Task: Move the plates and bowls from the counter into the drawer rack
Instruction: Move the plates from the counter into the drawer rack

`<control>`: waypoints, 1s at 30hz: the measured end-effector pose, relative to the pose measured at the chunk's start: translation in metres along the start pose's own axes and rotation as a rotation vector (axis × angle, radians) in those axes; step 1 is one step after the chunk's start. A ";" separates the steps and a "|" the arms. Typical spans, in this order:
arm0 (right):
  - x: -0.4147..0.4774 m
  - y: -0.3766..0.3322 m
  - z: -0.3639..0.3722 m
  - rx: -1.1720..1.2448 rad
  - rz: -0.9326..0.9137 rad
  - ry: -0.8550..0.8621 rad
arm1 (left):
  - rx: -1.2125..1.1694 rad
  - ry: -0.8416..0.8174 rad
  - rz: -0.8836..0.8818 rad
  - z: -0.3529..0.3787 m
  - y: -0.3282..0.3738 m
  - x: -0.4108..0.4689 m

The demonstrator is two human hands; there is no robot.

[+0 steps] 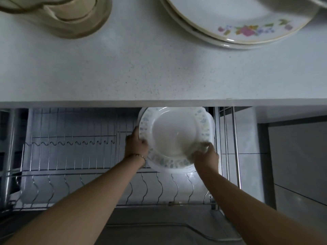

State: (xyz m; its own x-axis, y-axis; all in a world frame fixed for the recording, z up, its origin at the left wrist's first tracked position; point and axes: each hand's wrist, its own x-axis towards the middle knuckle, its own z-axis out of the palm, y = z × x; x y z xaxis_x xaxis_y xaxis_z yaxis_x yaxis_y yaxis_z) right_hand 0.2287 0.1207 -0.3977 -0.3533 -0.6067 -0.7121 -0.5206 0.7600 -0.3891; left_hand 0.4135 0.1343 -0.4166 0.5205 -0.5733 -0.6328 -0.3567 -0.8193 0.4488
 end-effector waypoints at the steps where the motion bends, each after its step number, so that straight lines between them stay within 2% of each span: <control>1: 0.001 -0.001 0.000 0.006 -0.009 0.002 | -0.010 -0.015 0.010 0.002 -0.002 -0.003; 8: -0.002 -0.001 -0.011 -0.084 -0.084 -0.021 | 0.115 -0.114 0.048 0.002 0.000 -0.011; 12: -0.022 -0.006 -0.032 -0.300 -0.127 -0.141 | 0.259 -0.129 0.017 -0.020 0.020 -0.048; 15: -0.046 -0.026 -0.070 -0.410 -0.236 -0.289 | 0.246 -0.201 0.116 -0.045 0.057 -0.090; 18: -0.072 -0.061 -0.125 -0.436 -0.428 -0.335 | 0.208 -0.292 0.305 -0.072 0.112 -0.141; 20: -0.087 -0.089 -0.170 -0.398 -0.523 -0.396 | 0.197 -0.268 0.456 -0.087 0.159 -0.167; 22: -0.101 -0.119 -0.217 -0.337 -0.625 -0.443 | 0.125 -0.203 0.534 -0.101 0.206 -0.184; 26: -0.102 -0.180 -0.307 -0.264 -0.761 -0.235 | -0.053 -0.003 0.542 -0.115 0.295 -0.193; 28: -0.083 -0.208 -0.333 -0.264 -0.782 -0.051 | -0.147 0.077 0.413 -0.117 0.333 -0.186; 30: -0.057 -0.230 -0.348 -0.258 -0.708 0.106 | -0.129 0.124 0.222 -0.115 0.361 -0.171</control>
State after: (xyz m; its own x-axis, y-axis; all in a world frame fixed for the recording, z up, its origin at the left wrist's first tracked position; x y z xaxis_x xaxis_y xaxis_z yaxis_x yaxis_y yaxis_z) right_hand 0.0977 -0.1008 -0.0641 0.0664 -0.9581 -0.2785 -0.8113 0.1106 -0.5741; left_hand 0.2849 -0.0620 -0.0736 0.5341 -0.7269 -0.4316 -0.3752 -0.6613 0.6495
